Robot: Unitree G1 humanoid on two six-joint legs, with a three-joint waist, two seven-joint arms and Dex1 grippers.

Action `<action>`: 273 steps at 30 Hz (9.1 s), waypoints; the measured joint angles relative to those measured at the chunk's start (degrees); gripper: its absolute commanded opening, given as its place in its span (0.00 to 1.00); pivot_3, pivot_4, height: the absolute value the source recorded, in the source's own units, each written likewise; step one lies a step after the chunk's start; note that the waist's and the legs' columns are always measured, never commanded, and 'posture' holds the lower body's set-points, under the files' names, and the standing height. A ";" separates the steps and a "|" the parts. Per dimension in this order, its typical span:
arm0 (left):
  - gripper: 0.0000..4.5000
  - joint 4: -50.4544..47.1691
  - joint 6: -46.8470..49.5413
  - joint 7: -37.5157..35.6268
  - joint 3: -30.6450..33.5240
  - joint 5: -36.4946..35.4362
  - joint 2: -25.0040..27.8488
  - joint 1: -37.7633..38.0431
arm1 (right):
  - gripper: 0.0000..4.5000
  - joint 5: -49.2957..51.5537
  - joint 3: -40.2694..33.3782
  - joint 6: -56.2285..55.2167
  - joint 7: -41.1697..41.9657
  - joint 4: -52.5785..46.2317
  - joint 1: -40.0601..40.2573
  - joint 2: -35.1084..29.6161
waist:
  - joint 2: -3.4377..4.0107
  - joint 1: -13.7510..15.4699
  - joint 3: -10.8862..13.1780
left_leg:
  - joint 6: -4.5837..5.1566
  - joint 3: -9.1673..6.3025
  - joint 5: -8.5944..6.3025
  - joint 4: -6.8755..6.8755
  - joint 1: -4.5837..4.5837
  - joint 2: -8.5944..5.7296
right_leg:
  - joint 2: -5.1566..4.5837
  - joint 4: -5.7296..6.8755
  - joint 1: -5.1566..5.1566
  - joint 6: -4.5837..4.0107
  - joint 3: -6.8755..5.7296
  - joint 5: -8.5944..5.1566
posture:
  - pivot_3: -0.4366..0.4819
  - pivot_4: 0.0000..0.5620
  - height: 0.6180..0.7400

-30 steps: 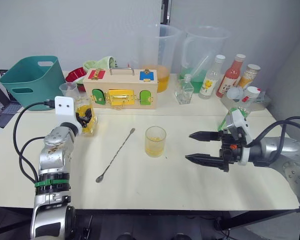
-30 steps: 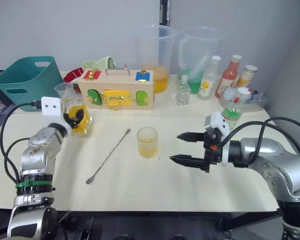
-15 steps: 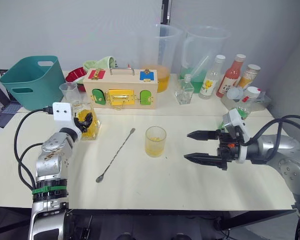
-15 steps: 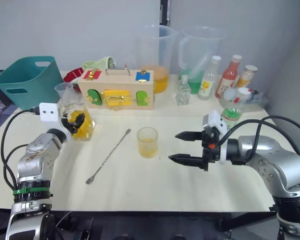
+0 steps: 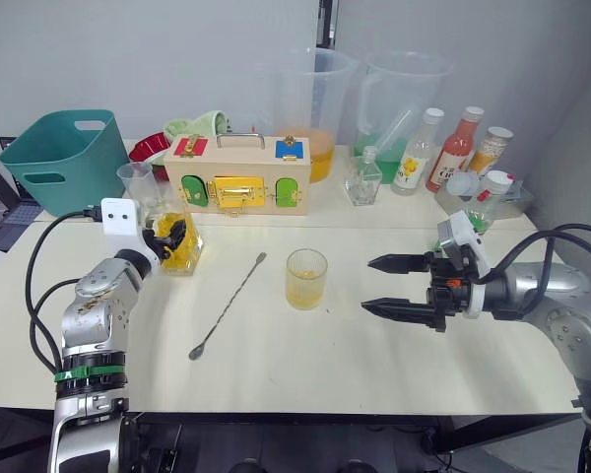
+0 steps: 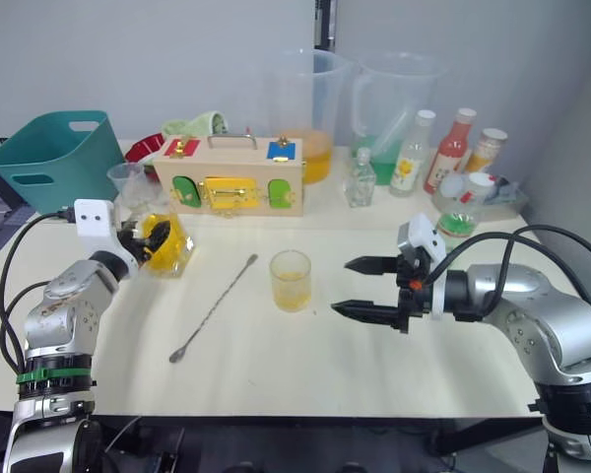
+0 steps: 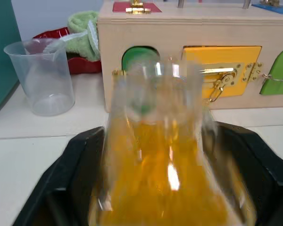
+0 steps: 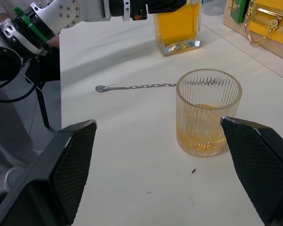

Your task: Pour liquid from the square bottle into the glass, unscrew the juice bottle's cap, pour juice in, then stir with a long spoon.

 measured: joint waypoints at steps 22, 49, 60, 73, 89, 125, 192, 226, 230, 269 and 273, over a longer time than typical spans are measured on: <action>1.00 -13.22 -0.67 -14.68 8.51 -14.21 10.41 3.80 | 1.00 -2.56 1.25 -1.73 2.20 4.59 -2.20 1.15 | 0.03 -0.33 -0.01 | 0.15 0.08 -0.08 -0.22 0.19 0.11 | 0.00 0.02 0.01 0.00 0.02 0.00 | 0.48 0.27 1.00; 1.00 6.88 -15.38 -39.10 21.59 -6.13 25.34 39.41 | 1.00 -13.99 -6.69 -17.55 0.16 13.90 8.71 2.14 | 0.14 0.17 0.02 | 0.41 0.36 -0.27 -0.76 0.56 0.32 | -0.09 -0.60 0.13 -0.12 -0.12 0.06 | 0.48 0.27 1.00; 1.00 12.67 -21.45 -39.70 16.69 -4.43 22.83 36.68 | 1.00 -10.53 -22.65 -16.18 -3.59 12.26 22.39 1.58 | 0.14 0.48 -0.02 | 0.44 0.39 -0.28 -0.76 0.61 0.28 | -0.19 -0.61 0.25 -0.12 -0.14 0.06 | 0.48 0.27 1.00; 1.00 3.82 -15.67 -43.31 7.20 -7.36 21.54 30.48 | 1.00 -11.51 -30.18 -18.26 -4.65 15.84 33.69 3.80 | 0.21 -0.18 -0.08 | 0.48 0.46 -0.32 -0.87 1.29 0.45 | -0.03 -0.74 0.94 -0.12 -0.07 0.06 | 0.48 0.27 1.00; 1.00 -18.09 0.12 -42.61 -4.36 -16.40 18.41 15.82 | 1.00 -10.68 -26.81 -17.94 -18.49 8.51 24.12 12.23 | 0.29 -0.89 -0.11 | 0.48 0.49 -0.31 -0.89 1.41 0.46 | 0.07 -0.77 1.08 -0.12 0.05 0.06 | 0.48 0.27 1.00; 1.00 -42.84 8.61 -28.14 4.82 -29.34 15.23 33.07 | 0.36 -30.77 -8.46 -40.61 -13.78 75.74 -30.34 8.15 | 0.44 -1.57 -0.08 | 0.43 0.61 -0.29 -1.36 1.38 0.50 | 0.05 -1.38 1.09 -0.14 0.05 0.06 | 0.48 0.27 1.00; 1.00 -33.37 14.46 -41.10 -2.77 -33.07 23.34 21.65 | 0.99 -7.18 9.01 -14.22 15.78 8.64 -8.79 2.32 | 0.44 -0.80 -0.07 | 0.40 0.42 -0.25 -1.43 1.47 0.52 | 0.16 -1.58 1.12 -0.15 -0.07 0.07 | 0.48 0.27 1.00; 1.00 -39.71 19.43 -44.84 5.90 -38.97 31.80 29.54 | 0.37 -3.87 28.38 -28.68 29.85 29.49 -25.30 13.38 | 0.46 -1.14 -0.05 | 0.31 0.34 -0.23 -1.49 1.31 0.49 | 0.08 -1.53 0.87 -0.20 -0.11 0.10 | 0.48 0.27 1.00; 1.00 -36.93 17.72 -46.93 1.68 -37.79 31.57 24.75 | 0.37 -4.65 22.66 -24.62 23.32 21.65 -19.59 12.23 | 0.46 -0.55 -0.05 | 0.29 0.37 -0.21 -1.47 1.03 0.46 | 0.05 -1.43 0.54 -0.23 -0.08 0.12 | 0.48 0.27 1.00; 1.00 -26.00 13.88 -60.37 -11.55 -28.74 24.78 8.27 | 0.99 10.70 2.02 7.80 -22.83 -17.32 -0.11 6.80 | 0.42 -1.34 -0.05 | 0.21 0.36 -0.11 -1.13 0.97 0.53 | 0.38 -0.74 0.44 -0.26 -0.11 0.14 | 0.48 0.27 1.00; 1.00 -28.93 15.05 -57.89 -8.88 -29.92 25.18 11.68 | 0.99 7.15 4.39 2.11 -10.22 -10.61 -3.93 4.38 | 0.42 -1.51 -0.05 | 0.21 0.38 -0.11 -1.12 0.98 0.54 | 0.38 -0.75 0.50 -0.26 -0.10 0.14 | 0.48 0.27 1.00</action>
